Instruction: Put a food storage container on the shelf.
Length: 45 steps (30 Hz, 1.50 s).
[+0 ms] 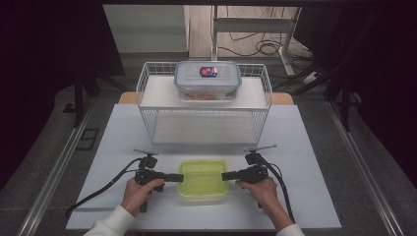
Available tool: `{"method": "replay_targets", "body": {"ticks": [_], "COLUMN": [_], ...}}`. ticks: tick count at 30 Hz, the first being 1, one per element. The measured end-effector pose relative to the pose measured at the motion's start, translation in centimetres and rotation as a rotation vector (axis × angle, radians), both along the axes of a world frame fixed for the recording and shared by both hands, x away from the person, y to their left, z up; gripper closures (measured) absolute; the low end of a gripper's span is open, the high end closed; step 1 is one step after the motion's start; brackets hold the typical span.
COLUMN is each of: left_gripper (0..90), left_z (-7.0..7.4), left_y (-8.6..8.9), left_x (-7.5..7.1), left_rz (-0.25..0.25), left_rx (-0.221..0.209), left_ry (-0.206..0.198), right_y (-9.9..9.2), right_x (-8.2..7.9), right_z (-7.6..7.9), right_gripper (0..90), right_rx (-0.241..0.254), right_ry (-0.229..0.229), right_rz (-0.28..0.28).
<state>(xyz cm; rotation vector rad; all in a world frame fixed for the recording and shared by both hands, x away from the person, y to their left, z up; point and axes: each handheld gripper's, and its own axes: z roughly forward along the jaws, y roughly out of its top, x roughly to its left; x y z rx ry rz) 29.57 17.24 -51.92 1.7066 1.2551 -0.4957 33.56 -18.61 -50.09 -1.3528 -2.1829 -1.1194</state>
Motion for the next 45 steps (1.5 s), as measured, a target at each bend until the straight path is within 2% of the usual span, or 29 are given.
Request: {"method": "replay_targets", "body": {"ticks": [4, 8, 11, 14, 23, 31, 37, 45], "left_gripper": [80.3, 81.2, 81.4, 81.5, 81.4, 81.4, 81.4, 81.3], "left_z": [0.7, 0.8, 0.8, 1.0, 2.0, 3.3, 4.2, 6.4], "left_y": [0.2, 0.3, 0.3, 0.4, 0.9, 0.8, 0.9, 1.2], "left_x": [-0.4, -0.5, -0.5, -0.6, -0.8, -1.0, -1.2, -1.6], "left_rz": [-0.004, -0.007, -0.015, -0.013, -0.010, -0.028, -0.040, -0.048], "left_rx": [-0.044, -0.014, -0.012, -0.023, -0.052, -0.041, -0.054, -0.063], "left_ry": [-0.030, -0.040, -0.044, -0.052, -0.090, -0.136, -0.168, -0.233], "right_y": [-0.2, 0.1, 0.2, 0.1, 0.0, -0.3, -0.4, -0.4], "right_x": [-0.1, -0.4, -0.5, -0.6, -0.9, -1.0, -1.4, -2.0], "right_z": [0.2, 0.4, 0.8, 1.1, 2.4, 3.2, 4.5, 6.7], "right_gripper": [78.0, 78.6, 78.9, 78.9, 78.7, 78.7, 78.6, 78.5], "right_rx": [-0.001, -0.011, -0.026, -0.014, 0.030, 0.064, 0.073, 0.081], "right_ry": [-0.003, -0.022, -0.045, -0.050, -0.102, -0.131, -0.186, -0.263], "right_rz": [0.001, 0.002, 0.005, 0.007, 0.024, 0.036, 0.044, 0.062]}}
